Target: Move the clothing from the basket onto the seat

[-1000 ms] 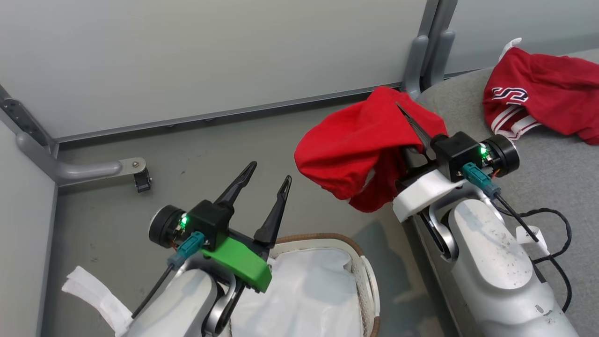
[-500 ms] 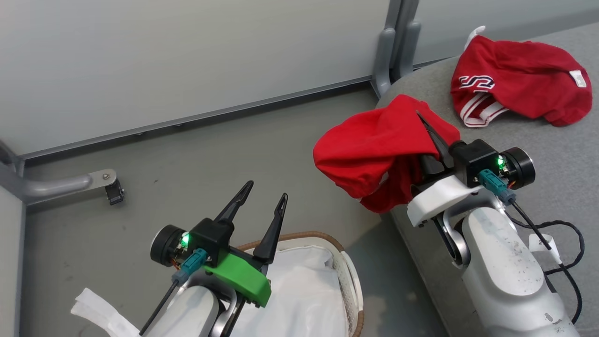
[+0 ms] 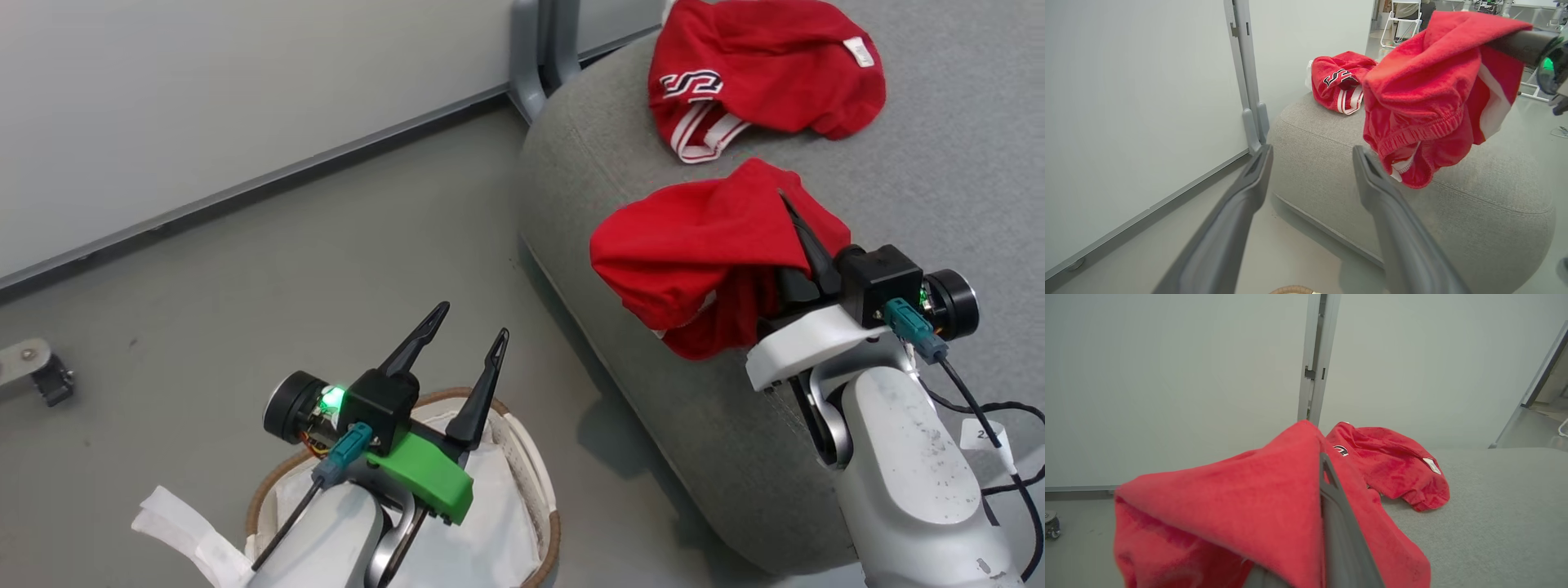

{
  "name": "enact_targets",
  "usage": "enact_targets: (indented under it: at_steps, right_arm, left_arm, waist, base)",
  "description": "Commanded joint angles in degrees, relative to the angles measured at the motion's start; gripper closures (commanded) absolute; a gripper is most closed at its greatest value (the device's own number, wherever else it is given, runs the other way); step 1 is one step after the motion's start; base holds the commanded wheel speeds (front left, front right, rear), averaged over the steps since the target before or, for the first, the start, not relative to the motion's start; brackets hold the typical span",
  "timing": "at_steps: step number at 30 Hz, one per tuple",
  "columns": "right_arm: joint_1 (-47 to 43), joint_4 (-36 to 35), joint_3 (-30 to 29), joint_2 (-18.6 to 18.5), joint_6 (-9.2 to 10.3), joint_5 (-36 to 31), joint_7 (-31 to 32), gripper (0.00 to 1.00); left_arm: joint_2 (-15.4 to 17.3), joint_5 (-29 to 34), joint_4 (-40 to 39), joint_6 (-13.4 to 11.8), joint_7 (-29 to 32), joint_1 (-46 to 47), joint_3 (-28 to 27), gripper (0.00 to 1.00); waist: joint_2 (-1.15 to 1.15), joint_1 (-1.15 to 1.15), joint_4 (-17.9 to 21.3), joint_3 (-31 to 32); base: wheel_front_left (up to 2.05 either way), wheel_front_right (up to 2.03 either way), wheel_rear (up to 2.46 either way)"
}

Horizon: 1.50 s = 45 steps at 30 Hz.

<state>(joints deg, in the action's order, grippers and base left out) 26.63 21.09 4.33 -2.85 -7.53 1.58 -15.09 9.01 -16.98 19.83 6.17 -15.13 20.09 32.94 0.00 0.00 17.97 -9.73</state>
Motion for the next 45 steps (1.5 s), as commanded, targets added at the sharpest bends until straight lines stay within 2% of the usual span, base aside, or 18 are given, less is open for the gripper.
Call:
enact_targets:
  at_steps: [1,5,10,16,22,29,36,40,45]
  right_arm:
    - [-0.6,-0.4,-0.3,-0.1,0.08,0.5,-0.1,1.0]
    - [-1.4,-0.6,-0.8,-0.1,0.08,0.9,-0.1,1.0]
    - [-1.1,-0.7,-1.9,-0.1,0.08,0.8,-0.1,1.0]
    - [2.9,-0.4,-3.7,-0.1,0.08,-2.2,-0.1,1.0]
    - [11.7,0.2,-7.0,-0.6,0.09,-8.4,-0.1,1.0]
    - [23.8,1.7,-11.6,-7.1,0.08,-12.5,-0.1,1.0]
    - [36.6,8.4,-19.2,-16.8,0.09,-15.9,-0.1,1.0]
    - [40.7,10.4,-23.0,-20.6,0.09,-17.6,0.6,1.0]
    - [41.6,13.9,-26.7,-23.0,0.09,-19.7,1.2,1.0]
  left_arm:
    - [0.3,0.7,0.3,0.4,0.0,1.1,-0.1,0.0]
    - [0.3,1.4,1.1,0.8,0.0,1.8,0.6,0.0]
    - [0.3,2.0,1.5,0.9,0.0,2.6,1.3,0.0]
    - [0.5,2.4,1.8,1.2,0.0,3.8,2.1,0.0]
    - [0.1,2.8,1.1,1.3,0.0,5.1,2.6,0.0]
    - [-0.5,3.7,-1.1,1.3,0.0,7.2,3.4,0.0]
    - [-1.5,5.0,-3.9,1.4,0.0,10.0,5.4,0.0]
    - [-1.3,5.5,-4.3,1.4,0.0,11.1,6.1,0.0]
    - [-1.0,5.9,-4.5,1.4,0.0,12.6,6.7,0.0]
  waist:
    - [0.0,0.0,5.5,-4.5]
    - [0.0,0.0,7.0,-5.8]
    - [0.0,0.0,6.5,-7.1]
    - [0.0,0.0,3.6,-9.5]
    - [0.0,0.0,-0.4,-12.3]
    - [0.0,0.0,-5.9,-16.4]
    - [0.0,0.0,-11.3,-22.0]
    - [0.0,0.0,-13.1,-24.7]
    - [0.0,0.0,-14.8,-27.8]
  base:
    - [0.0,0.0,0.0]
    - [0.0,0.0,0.0]
    - [0.0,0.0,0.0]
    - [0.0,0.0,0.0]
    - [0.0,0.0,0.0]
    - [0.0,0.0,0.0]
    - [0.0,0.0,0.0]
    - [0.0,0.0,0.0]
    - [0.0,0.0,0.0]
